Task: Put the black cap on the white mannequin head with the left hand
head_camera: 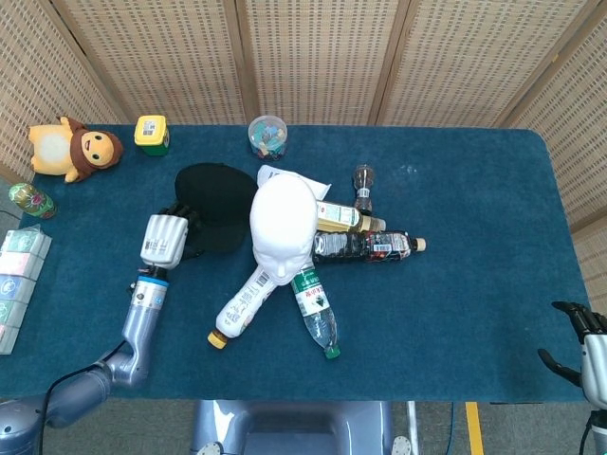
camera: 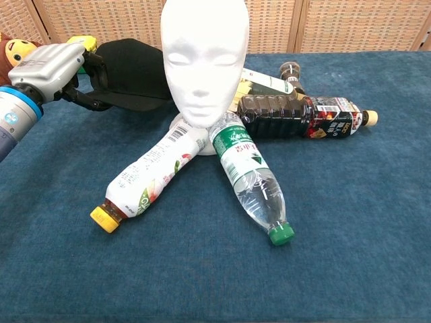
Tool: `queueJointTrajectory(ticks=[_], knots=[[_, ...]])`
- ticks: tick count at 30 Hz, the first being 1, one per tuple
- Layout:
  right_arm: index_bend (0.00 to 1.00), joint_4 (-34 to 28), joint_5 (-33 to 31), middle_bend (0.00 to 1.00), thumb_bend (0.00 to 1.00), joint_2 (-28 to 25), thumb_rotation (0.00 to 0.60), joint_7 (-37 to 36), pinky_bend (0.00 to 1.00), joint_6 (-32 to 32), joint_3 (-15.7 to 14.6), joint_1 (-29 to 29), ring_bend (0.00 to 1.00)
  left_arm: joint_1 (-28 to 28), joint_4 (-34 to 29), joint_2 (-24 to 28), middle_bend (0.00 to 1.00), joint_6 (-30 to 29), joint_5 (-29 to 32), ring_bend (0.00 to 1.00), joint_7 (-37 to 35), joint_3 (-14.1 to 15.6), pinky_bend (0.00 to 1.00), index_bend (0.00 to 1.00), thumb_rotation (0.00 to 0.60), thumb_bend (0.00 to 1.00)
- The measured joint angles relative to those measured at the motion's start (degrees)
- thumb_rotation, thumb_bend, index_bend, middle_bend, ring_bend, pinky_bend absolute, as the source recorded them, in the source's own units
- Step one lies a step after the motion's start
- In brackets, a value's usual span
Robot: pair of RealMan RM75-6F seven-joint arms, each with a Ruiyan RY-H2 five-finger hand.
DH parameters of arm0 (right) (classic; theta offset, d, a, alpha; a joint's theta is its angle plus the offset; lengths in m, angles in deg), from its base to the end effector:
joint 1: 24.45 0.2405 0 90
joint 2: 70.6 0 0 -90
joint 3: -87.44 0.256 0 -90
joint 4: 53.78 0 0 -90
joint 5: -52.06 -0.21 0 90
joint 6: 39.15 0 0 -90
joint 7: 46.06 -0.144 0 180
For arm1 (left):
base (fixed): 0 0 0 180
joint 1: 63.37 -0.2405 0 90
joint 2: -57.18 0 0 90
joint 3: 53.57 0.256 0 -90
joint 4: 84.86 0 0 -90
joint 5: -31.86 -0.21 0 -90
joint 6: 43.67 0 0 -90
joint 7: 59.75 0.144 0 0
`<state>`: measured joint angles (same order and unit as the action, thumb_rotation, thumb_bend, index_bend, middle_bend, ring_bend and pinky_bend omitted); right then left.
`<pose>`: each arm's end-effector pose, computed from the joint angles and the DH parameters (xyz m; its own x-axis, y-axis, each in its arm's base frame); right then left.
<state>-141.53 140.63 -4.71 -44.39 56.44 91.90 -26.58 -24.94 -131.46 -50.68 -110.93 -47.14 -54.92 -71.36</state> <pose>-0.3247 -0.1461 0.1818 0.4718 0.1561 0.8678 -0.8816 0.0658 0.4675 -0.1996 0.3853 -0.0209 0.4032 -0.0988 0.9098 0.8823 -0.2220 -0.4151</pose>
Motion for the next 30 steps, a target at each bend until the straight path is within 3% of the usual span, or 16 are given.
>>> queueJointTrajectory(ticks=[7,10,14,18,23,30], knots=[[0.27,-1.0,0.3,0.35,0.11,-0.4,0.6,0.7,0.41,0.3,0.2,0.0,0.41,3.8,8.0,-2.1,0.4,3.4,0.0,0.3,-4.0,0.5,0.46,0.51,0.6,0.51],[0.27,-1.3,0.2,0.35,0.11,-0.5,0.6,0.9,0.41,0.3,0.3,-0.1,0.41,4.8,10.4,-2.9,0.4,3.2,-0.2,0.3,-5.2,0.9,0.52,0.51,0.6,0.56],[0.27,-1.5,0.3,0.35,0.11,-0.6,0.6,0.9,0.41,0.2,0.3,0.0,0.41,5.2,11.4,-3.2,0.41,1.9,-0.2,0.35,-6.4,0.9,0.63,0.54,0.6,0.57],[0.27,-1.4,0.5,0.35,0.11,-0.6,0.6,0.7,0.41,0.2,0.4,0.1,0.41,5.2,11.6,-2.7,0.47,-1.1,-1.0,0.43,-7.4,1.3,0.7,0.67,0.6,0.54],[0.27,-1.2,0.6,0.35,0.11,-0.5,0.6,0.2,0.41,0.2,0.5,0.2,0.41,5.0,11.9,-1.1,0.53,-6.2,-2.6,0.49,-8.8,1.9,0.74,0.81,0.6,0.53],[0.27,-1.1,1.1,0.35,0.11,-0.4,0.6,-0.2,0.41,0.6,0.5,0.1,0.41,5.4,11.3,2.7,0.55,-11.2,-4.2,0.5,-9.3,1.9,0.74,0.83,0.6,0.5]])
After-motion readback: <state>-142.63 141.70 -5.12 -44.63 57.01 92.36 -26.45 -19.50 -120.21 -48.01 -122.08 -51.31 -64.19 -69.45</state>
